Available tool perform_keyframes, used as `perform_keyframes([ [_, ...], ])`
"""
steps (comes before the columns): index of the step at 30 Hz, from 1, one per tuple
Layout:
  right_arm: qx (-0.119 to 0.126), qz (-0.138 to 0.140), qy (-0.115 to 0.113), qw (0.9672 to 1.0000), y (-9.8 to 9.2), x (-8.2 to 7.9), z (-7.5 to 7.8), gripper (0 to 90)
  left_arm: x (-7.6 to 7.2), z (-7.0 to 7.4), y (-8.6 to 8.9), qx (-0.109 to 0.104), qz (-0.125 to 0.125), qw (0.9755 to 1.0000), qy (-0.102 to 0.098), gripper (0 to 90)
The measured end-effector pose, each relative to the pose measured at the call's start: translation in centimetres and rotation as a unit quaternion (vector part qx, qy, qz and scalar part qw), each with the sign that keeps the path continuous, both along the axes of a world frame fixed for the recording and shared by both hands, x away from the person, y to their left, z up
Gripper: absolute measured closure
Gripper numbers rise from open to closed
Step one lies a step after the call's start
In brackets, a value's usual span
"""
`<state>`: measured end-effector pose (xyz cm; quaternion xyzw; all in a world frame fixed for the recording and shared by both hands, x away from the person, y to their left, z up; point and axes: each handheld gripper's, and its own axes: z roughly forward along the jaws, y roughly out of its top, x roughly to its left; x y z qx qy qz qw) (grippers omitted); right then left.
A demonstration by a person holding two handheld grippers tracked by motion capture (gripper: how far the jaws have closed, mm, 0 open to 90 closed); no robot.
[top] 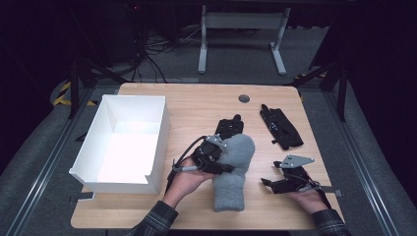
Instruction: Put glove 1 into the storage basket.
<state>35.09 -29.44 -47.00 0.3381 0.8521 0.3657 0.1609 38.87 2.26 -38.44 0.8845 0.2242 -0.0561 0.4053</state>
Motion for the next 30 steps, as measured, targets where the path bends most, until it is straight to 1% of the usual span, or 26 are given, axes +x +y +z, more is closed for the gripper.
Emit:
perform_keyframes([
  [3,0.0,0.0,0.0,1.0,0.0,0.0,0.0,15.8,0.1,1.4,0.8,-0.004,0.01,0.9999,-0.008,71.6],
  [6,0.0,0.0,0.0,1.0,0.0,0.0,0.0,15.8,0.2,2.8,1.6,0.002,0.02,0.9997,-0.017,71.6],
  [11,0.0,0.0,0.0,1.0,0.0,0.0,0.0,15.7,0.4,5.3,3.1,0.0,0.033,0.9992,-0.024,71.6],
  [13,-0.001,0.0,0.0,1.0,0.0,0.0,0.0,15.6,0.5,6.1,3.7,0.002,0.037,0.9988,-0.03,71.6],
  [15,-0.001,0.0,0.0,1.0,0.0,0.0,0.0,15.6,0.6,7.1,4.4,0.001,0.044,0.9984,-0.036,71.6],
  [17,-0.001,0.0,0.0,1.0,0.0,0.0,0.0,15.6,0.8,8.6,5.6,-0.004,0.053,0.9977,-0.041,71.6],
  [18,0.0,-0.001,0.0,1.0,0.0,0.0,0.0,15.6,0.8,9.1,6.1,-0.006,0.058,0.9974,-0.044,71.6],
  [19,0.0,-0.001,0.0,1.0,0.0,0.0,0.0,15.6,0.8,9.1,6.1,-0.006,0.058,0.9974,-0.044,71.6],
  [20,0.0,-0.001,0.0,1.0,0.0,0.0,0.0,15.5,0.9,9.7,6.6,-0.007,0.062,0.9969,-0.049,71.6],
  [24,-0.001,-0.001,0.0,1.0,0.0,0.0,0.0,15.4,1.2,11.4,8.4,-0.011,0.073,0.9957,-0.055,71.7],
  [25,-0.001,-0.001,0.0,1.0,0.0,0.0,0.0,15.4,1.3,12.0,9.2,-0.011,0.08,0.9948,-0.061,71.7],
  [29,-0.001,-0.001,0.0,1.0,0.0,0.0,0.0,15.3,1.5,13.4,11.1,-0.016,0.096,0.9928,-0.07,71.7],
  [30,-0.001,-0.001,0.0,1.0,0.0,0.0,0.0,15.4,1.5,14.0,12.0,-0.018,0.104,0.9918,-0.072,71.7],
])
